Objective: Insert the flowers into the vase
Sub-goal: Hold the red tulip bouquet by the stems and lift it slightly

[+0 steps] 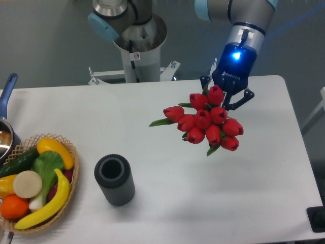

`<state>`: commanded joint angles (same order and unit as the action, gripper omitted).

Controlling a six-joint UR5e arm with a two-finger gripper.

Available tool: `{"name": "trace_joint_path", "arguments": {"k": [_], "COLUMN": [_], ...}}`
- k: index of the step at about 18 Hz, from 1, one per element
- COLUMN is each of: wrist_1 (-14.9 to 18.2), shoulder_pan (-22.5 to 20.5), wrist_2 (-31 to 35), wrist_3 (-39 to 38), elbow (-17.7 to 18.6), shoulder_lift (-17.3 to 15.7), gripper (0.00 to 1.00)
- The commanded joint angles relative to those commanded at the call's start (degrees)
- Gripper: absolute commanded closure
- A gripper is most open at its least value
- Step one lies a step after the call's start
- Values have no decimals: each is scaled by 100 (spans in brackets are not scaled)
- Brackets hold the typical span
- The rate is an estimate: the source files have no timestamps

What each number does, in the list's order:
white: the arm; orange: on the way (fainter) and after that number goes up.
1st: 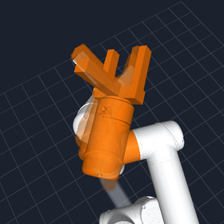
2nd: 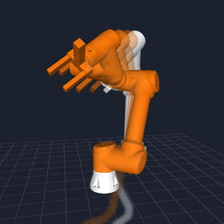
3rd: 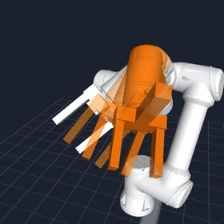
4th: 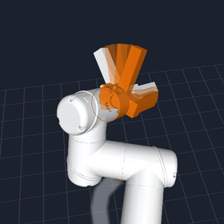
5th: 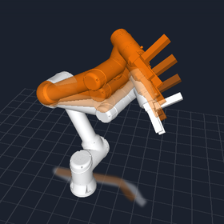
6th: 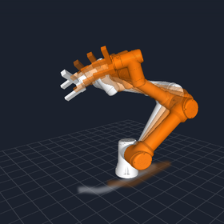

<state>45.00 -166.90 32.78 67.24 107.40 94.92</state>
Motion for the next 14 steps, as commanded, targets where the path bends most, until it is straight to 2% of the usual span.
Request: {"name": "trace_joint_path", "arguments": {"k": [8,14], "wrist_1": [-18,-35], "shoulder_pan": [35,228], "wrist_2": [-9,-114], "wrist_3": [-88,-79], "elbow": [-53,-140], "shoulder_lift": [0,70], "gripper": [82,82]}}
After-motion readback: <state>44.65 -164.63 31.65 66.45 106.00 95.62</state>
